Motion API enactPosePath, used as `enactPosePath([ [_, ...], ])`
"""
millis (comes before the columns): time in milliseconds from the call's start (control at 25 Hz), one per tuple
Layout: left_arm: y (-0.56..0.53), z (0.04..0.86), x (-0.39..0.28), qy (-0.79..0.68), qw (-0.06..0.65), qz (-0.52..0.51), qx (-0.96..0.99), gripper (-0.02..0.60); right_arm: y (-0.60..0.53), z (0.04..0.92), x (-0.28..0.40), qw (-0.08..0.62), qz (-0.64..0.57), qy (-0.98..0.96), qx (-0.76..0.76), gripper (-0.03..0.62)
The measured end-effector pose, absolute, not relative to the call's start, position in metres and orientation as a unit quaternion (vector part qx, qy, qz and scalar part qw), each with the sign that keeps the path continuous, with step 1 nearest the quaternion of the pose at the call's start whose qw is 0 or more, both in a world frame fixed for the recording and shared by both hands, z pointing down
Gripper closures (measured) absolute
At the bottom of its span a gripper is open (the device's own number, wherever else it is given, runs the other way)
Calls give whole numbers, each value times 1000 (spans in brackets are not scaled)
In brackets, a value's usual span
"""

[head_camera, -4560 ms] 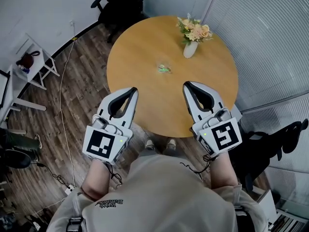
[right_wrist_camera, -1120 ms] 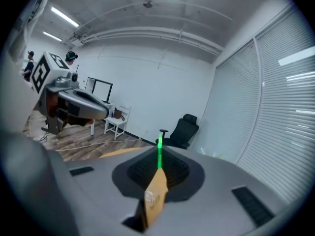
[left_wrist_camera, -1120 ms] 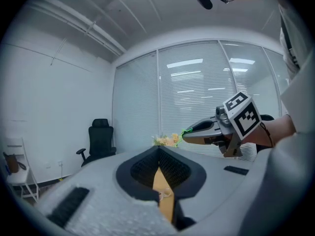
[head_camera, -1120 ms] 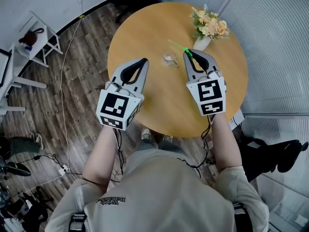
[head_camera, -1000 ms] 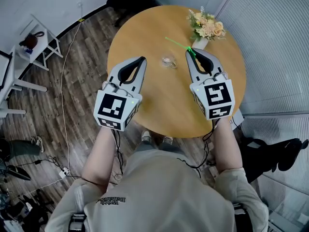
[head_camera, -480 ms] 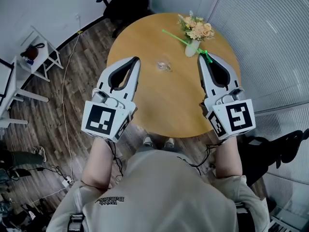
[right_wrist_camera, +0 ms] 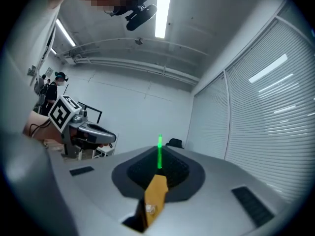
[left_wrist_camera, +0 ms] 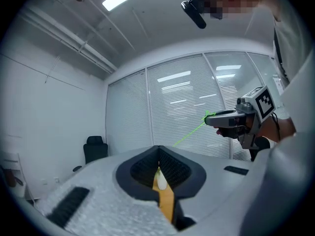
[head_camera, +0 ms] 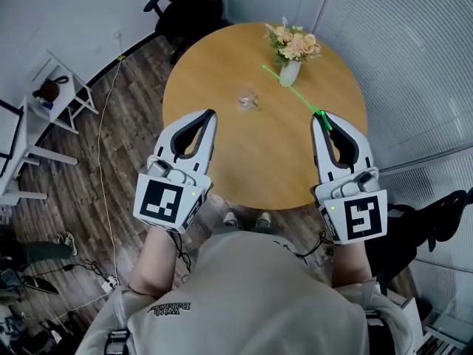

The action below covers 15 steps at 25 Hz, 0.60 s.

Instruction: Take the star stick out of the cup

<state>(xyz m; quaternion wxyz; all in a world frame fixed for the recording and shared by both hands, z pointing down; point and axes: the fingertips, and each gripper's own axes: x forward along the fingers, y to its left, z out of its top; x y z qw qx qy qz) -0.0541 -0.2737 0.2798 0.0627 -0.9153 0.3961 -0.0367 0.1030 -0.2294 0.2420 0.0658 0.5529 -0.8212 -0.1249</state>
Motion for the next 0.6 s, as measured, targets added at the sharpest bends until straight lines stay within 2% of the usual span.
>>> enactPosePath([
  [600, -249, 289, -26, 352, 46, -55, -933, 560, -220, 261, 114, 77, -91, -828, 547, 557],
])
